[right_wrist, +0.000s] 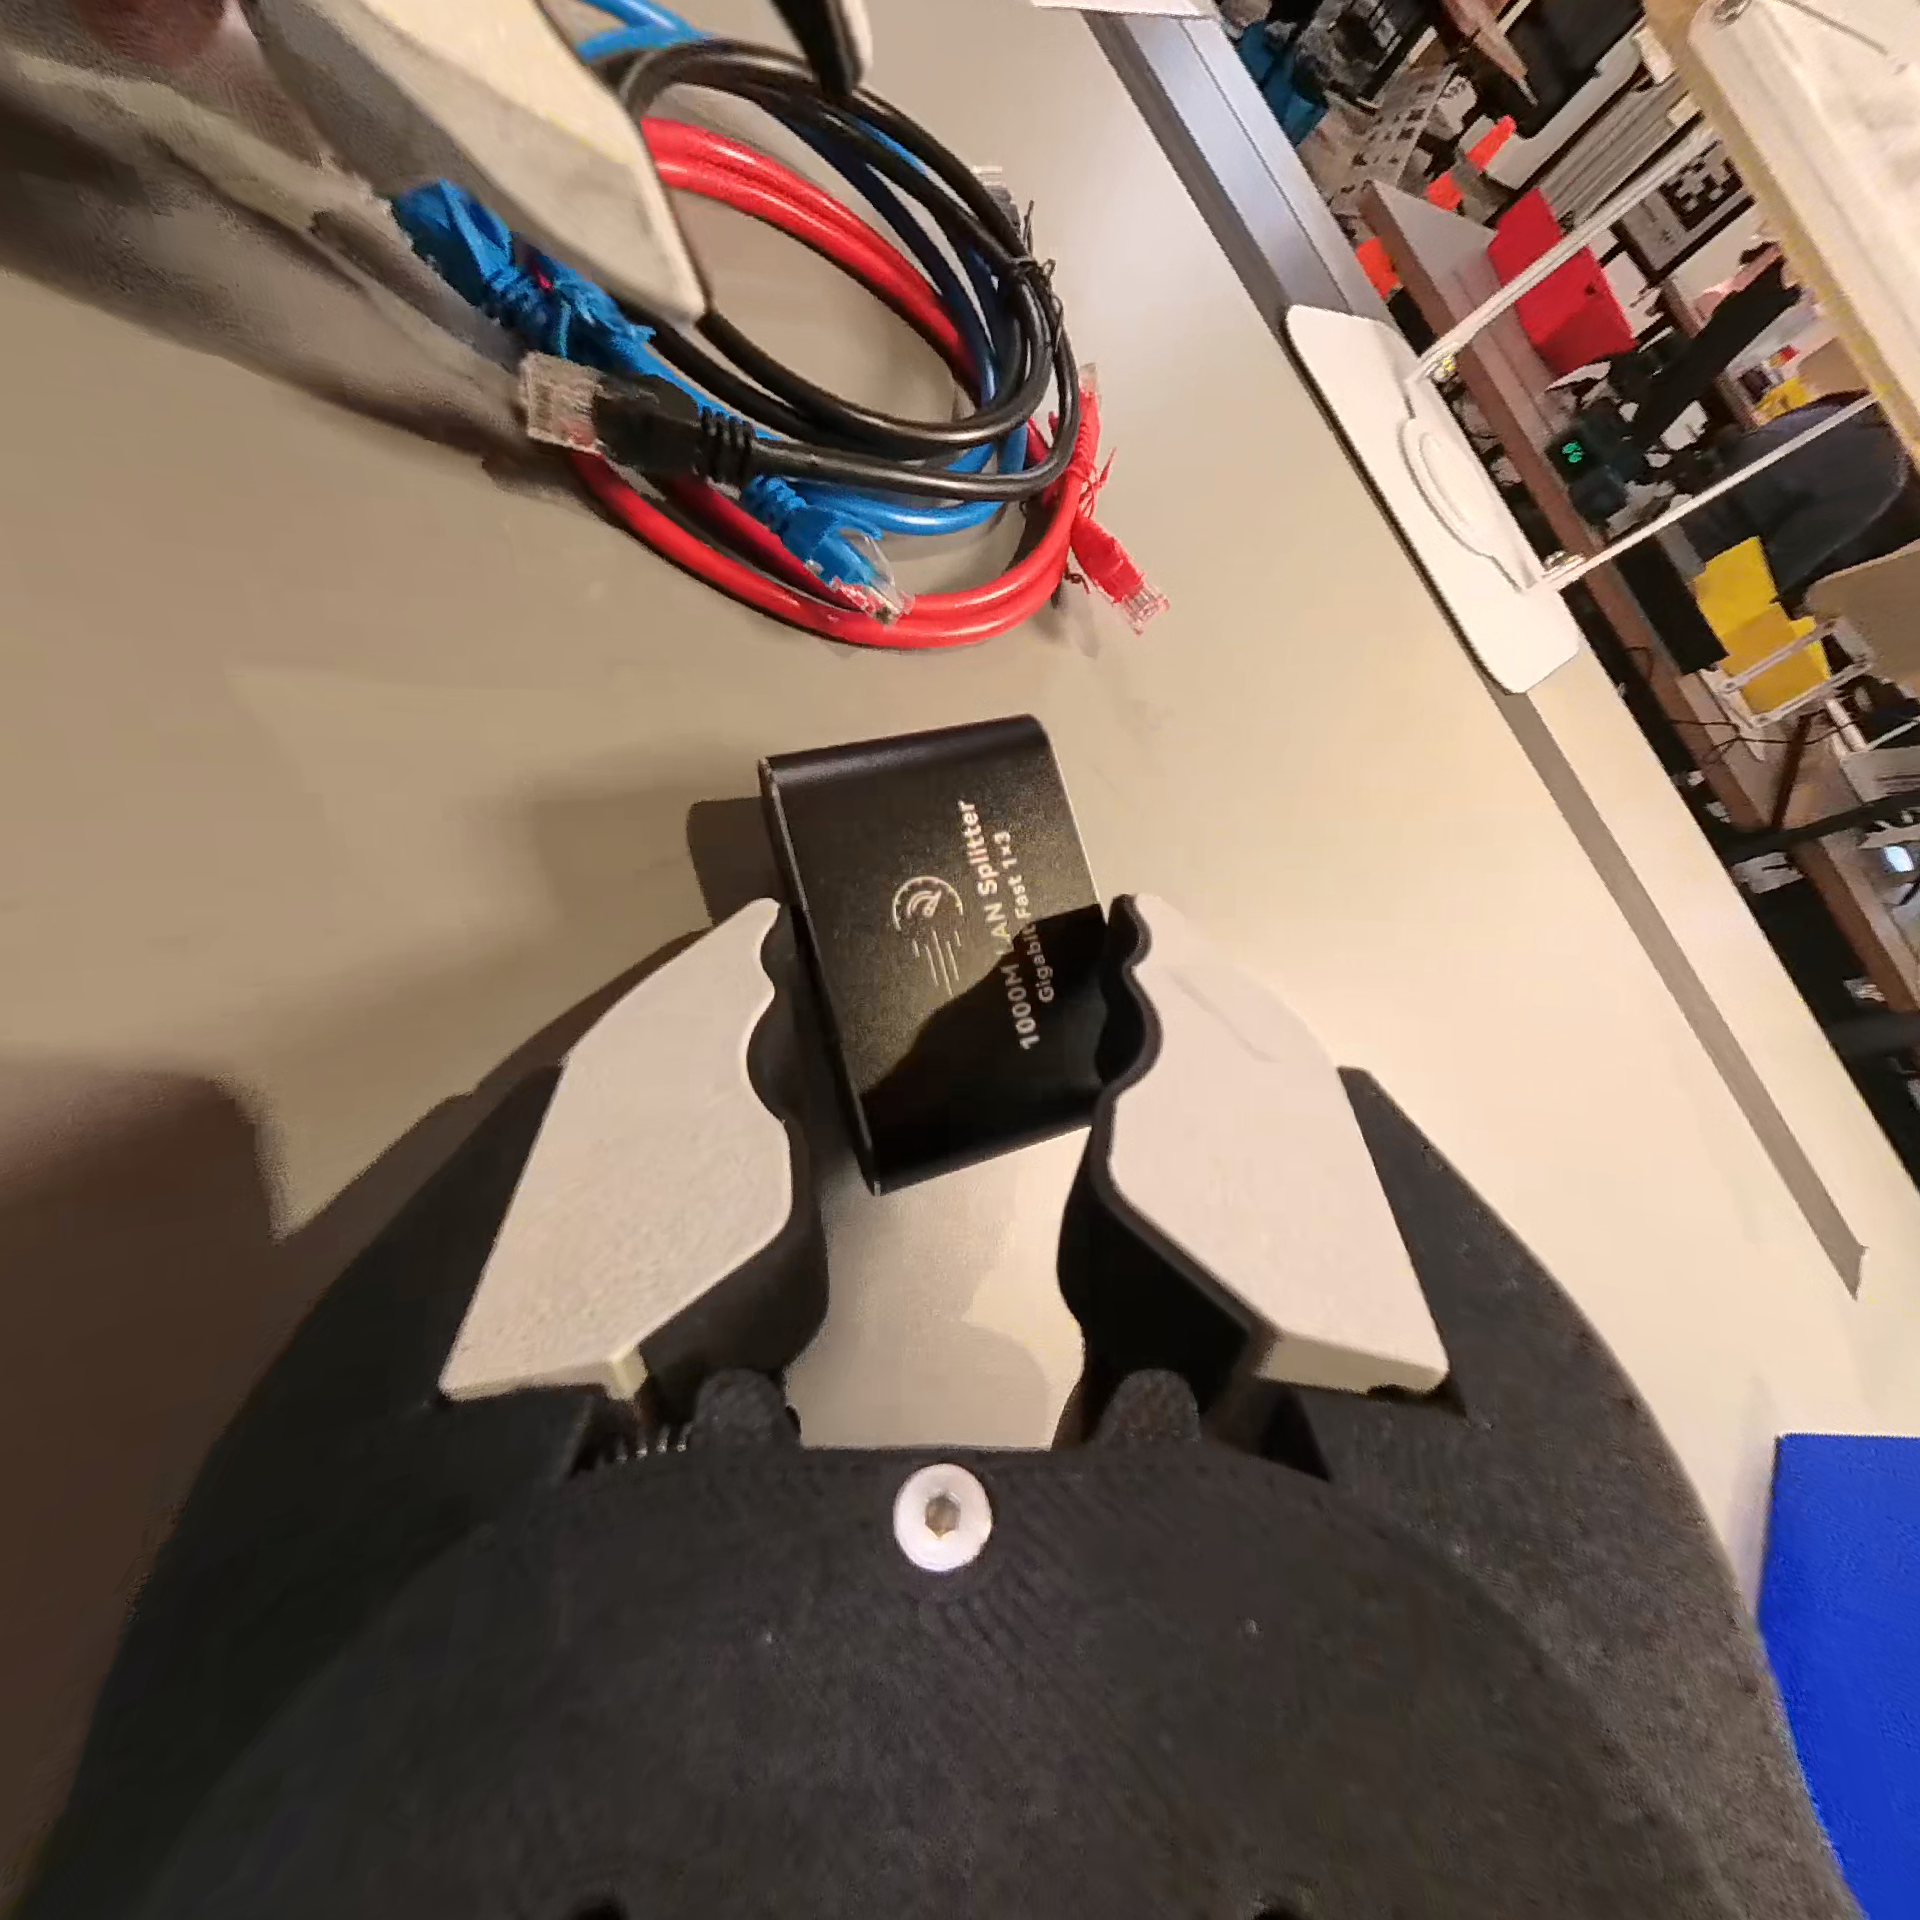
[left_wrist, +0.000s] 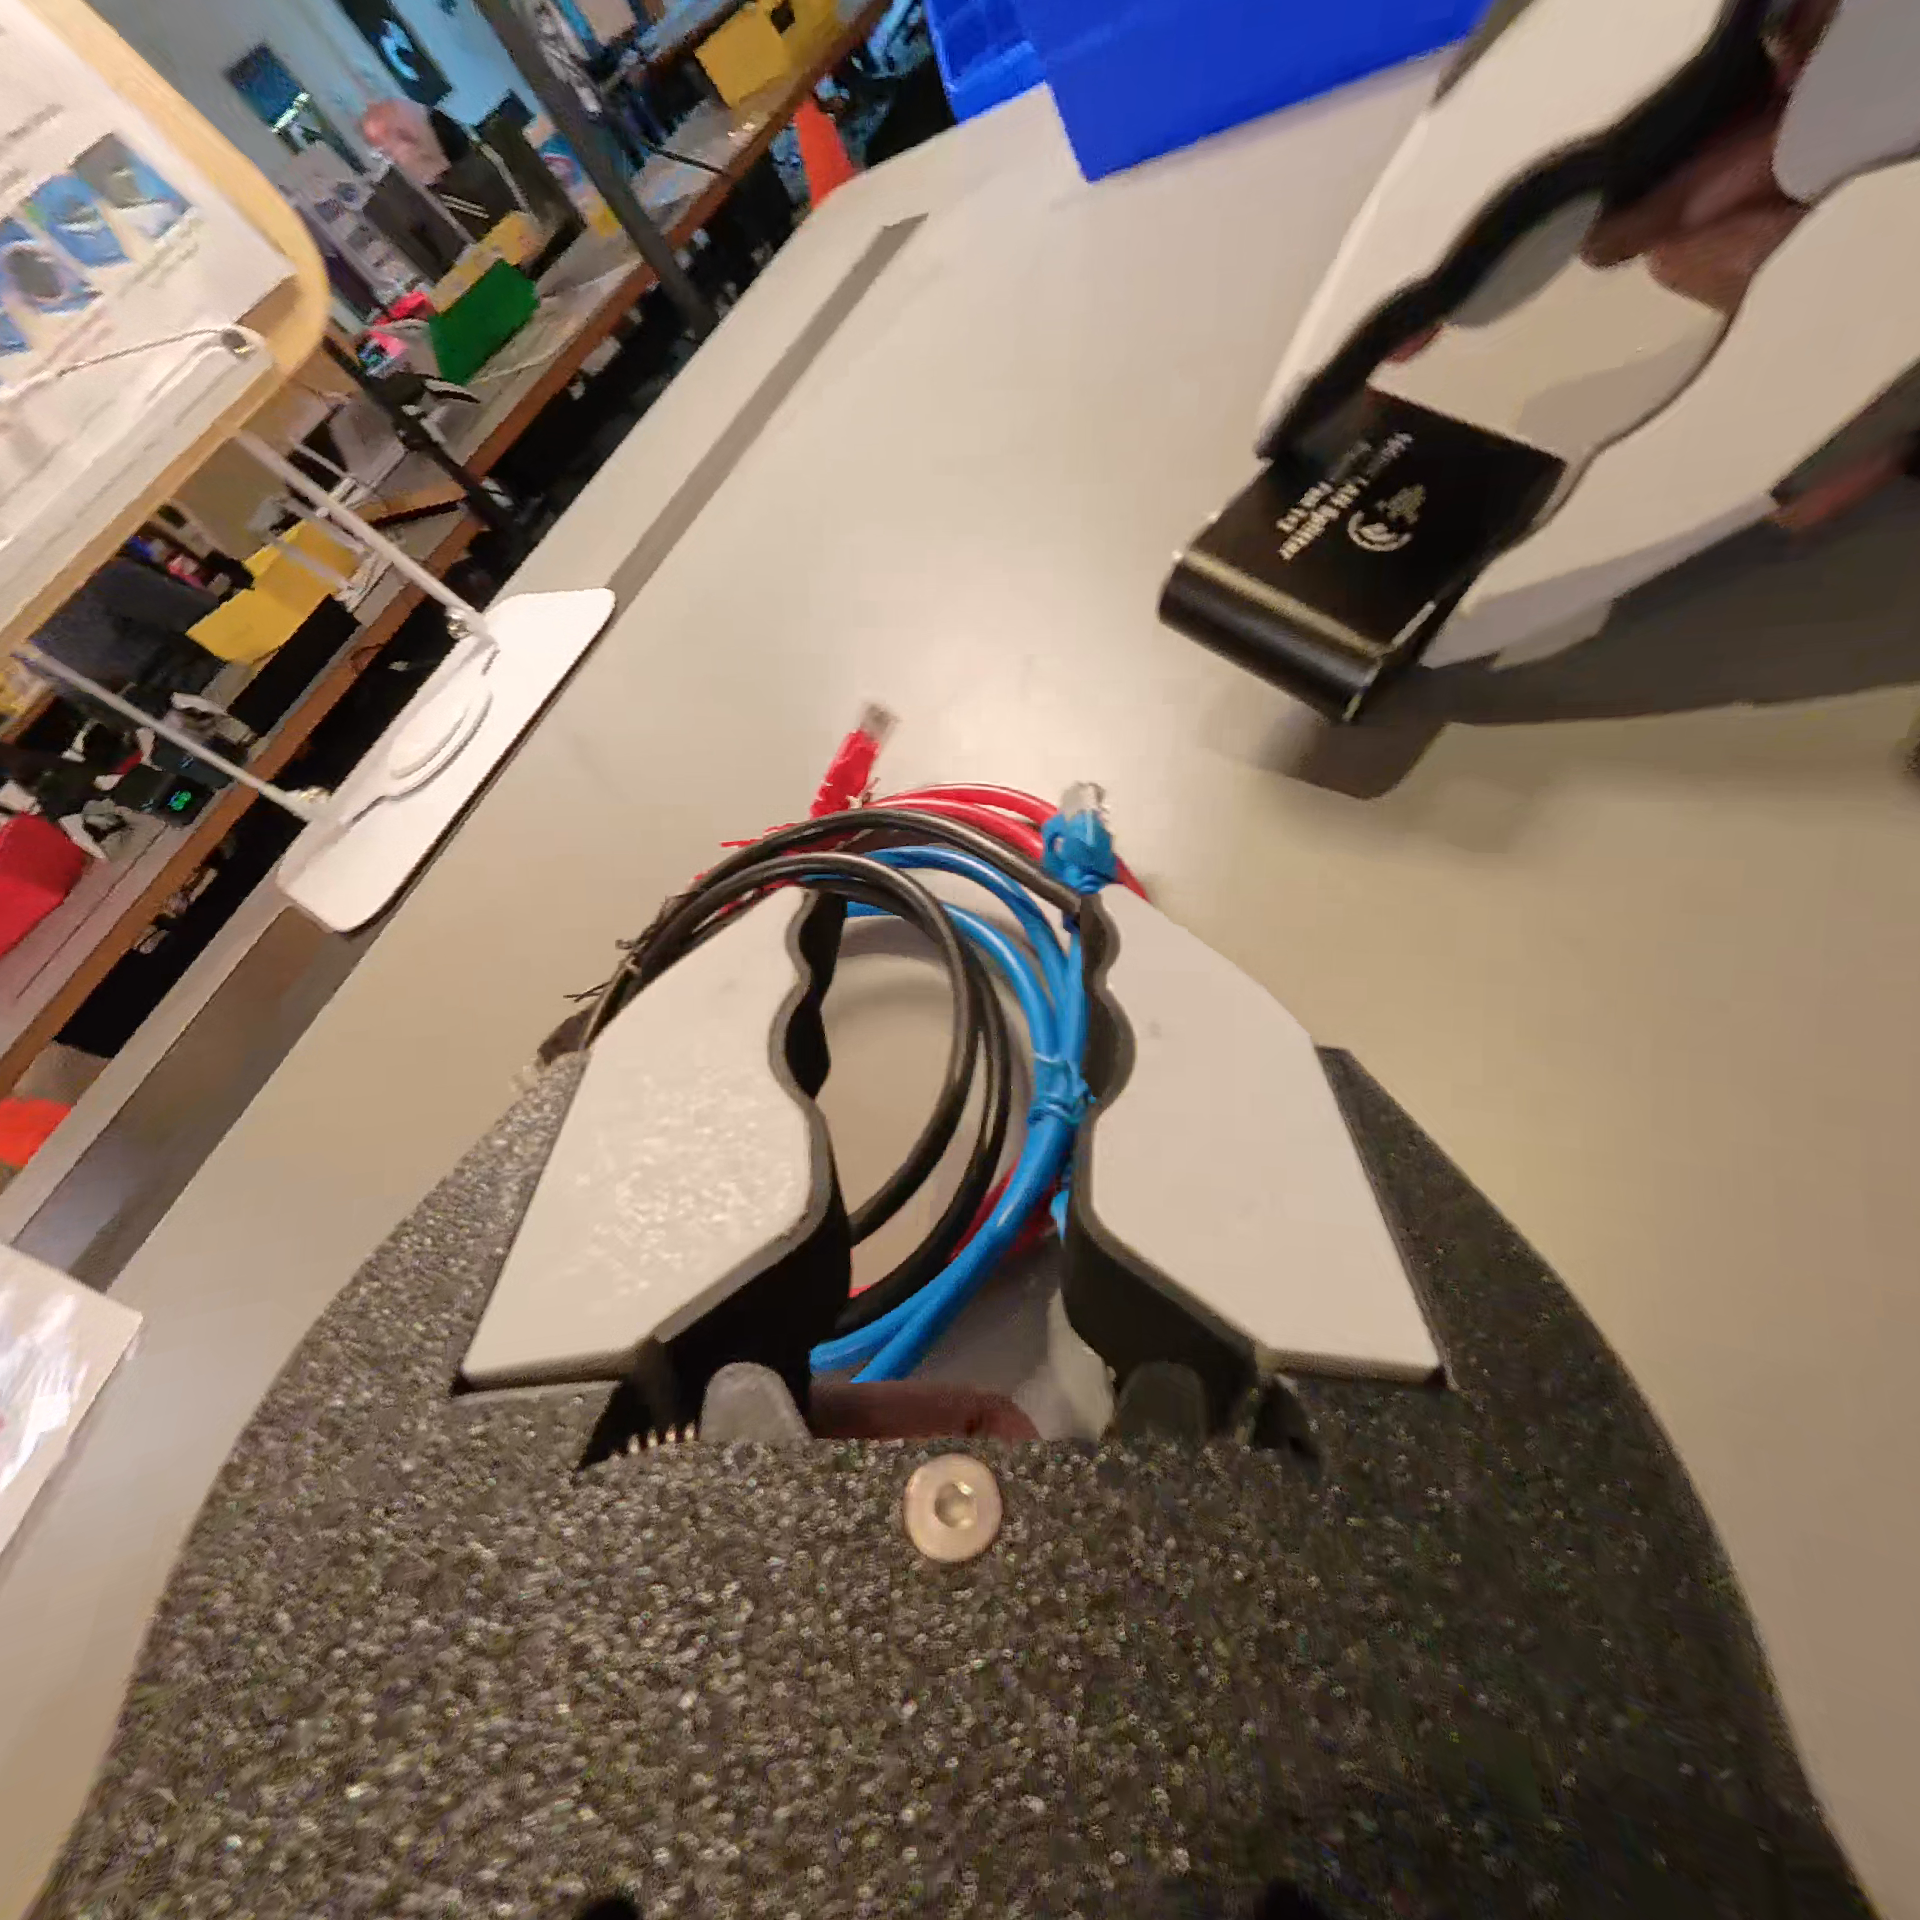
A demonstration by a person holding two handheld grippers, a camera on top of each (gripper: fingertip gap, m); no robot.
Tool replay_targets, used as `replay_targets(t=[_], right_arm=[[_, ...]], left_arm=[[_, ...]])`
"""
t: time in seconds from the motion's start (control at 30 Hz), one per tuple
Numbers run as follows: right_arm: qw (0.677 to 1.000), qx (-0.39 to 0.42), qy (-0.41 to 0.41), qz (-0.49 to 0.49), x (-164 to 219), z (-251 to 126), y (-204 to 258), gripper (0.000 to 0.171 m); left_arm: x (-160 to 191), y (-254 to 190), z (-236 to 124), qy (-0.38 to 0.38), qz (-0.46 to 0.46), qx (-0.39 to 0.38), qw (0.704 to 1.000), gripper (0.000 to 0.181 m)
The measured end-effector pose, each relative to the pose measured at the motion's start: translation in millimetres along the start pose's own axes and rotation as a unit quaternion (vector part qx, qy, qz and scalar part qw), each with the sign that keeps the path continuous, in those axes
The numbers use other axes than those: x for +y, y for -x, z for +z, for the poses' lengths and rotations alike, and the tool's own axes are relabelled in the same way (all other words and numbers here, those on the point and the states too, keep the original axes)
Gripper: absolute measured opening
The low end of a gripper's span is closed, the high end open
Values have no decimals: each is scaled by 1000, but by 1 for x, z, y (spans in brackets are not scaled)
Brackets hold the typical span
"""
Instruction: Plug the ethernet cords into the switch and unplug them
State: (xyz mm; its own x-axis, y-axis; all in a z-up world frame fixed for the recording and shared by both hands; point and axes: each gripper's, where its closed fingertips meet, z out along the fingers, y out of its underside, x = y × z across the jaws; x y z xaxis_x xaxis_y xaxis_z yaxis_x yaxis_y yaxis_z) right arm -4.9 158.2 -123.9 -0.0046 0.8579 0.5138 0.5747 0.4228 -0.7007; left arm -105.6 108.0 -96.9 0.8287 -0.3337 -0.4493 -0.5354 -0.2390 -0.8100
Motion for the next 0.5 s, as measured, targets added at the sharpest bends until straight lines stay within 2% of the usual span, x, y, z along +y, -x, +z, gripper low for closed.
replay_targets(t=[0.13, 0.3, 0.5], right_arm=[[1000, 13, -2, -8, -1, 0, -1, 55], [1000, 18, -8, -3, -3, -1, -3, 55], [999, 7, -50, 12, -17, -7, -1, 55]], left_arm=[[0, -10, 1, 3, 9, 21, 1000, 46], [6, -24, 1, 25, -34, 75, 996, 46], [-3, -37, -1, 4, -13, 100, 995, 45]])
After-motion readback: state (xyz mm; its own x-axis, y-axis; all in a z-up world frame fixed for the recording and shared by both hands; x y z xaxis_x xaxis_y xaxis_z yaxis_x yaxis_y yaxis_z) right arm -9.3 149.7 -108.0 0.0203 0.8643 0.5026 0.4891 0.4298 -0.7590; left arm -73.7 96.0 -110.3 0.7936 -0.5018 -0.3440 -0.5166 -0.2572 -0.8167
